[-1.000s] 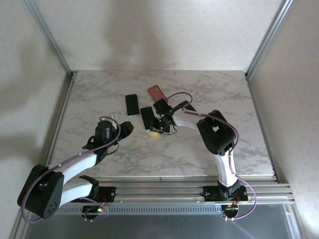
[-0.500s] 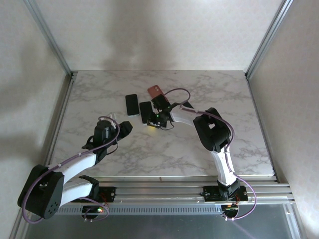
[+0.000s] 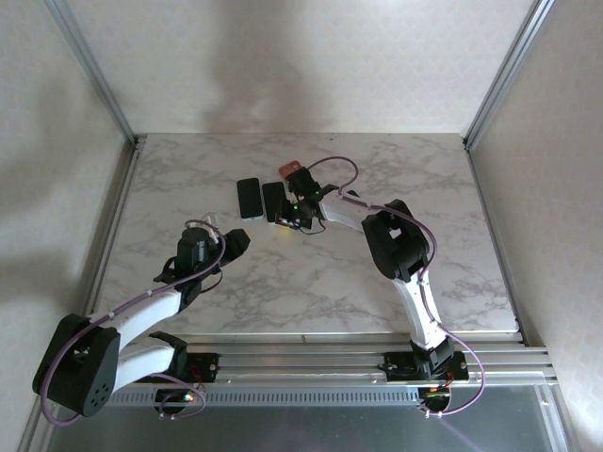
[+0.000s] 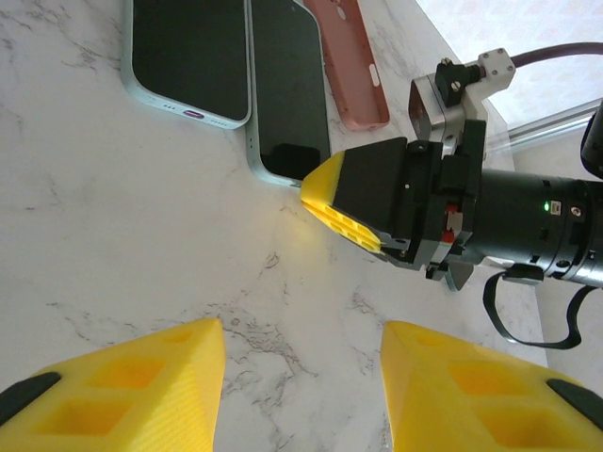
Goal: Put the phone into the phone case
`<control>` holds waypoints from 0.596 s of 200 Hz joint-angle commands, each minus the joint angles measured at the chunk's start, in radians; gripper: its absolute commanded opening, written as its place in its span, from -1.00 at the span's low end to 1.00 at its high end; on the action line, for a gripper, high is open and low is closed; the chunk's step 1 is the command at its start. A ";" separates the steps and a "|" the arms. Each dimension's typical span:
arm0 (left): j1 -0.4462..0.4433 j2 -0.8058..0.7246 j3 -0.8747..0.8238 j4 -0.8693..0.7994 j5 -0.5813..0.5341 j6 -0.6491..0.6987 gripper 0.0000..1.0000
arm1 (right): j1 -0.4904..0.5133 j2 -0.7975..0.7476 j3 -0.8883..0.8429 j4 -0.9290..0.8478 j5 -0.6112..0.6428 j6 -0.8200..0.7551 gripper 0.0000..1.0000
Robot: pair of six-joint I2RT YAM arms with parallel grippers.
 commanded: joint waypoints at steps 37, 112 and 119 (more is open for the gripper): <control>0.015 -0.026 -0.012 -0.024 0.006 0.022 -0.07 | -0.028 0.066 0.085 -0.025 0.004 -0.021 -0.74; 0.017 -0.015 -0.011 -0.016 0.004 0.016 -0.07 | -0.029 -0.038 0.007 -0.015 -0.006 -0.047 -0.68; 0.017 -0.017 -0.011 -0.017 0.005 0.016 -0.06 | -0.032 -0.068 -0.017 -0.017 0.008 -0.056 -0.62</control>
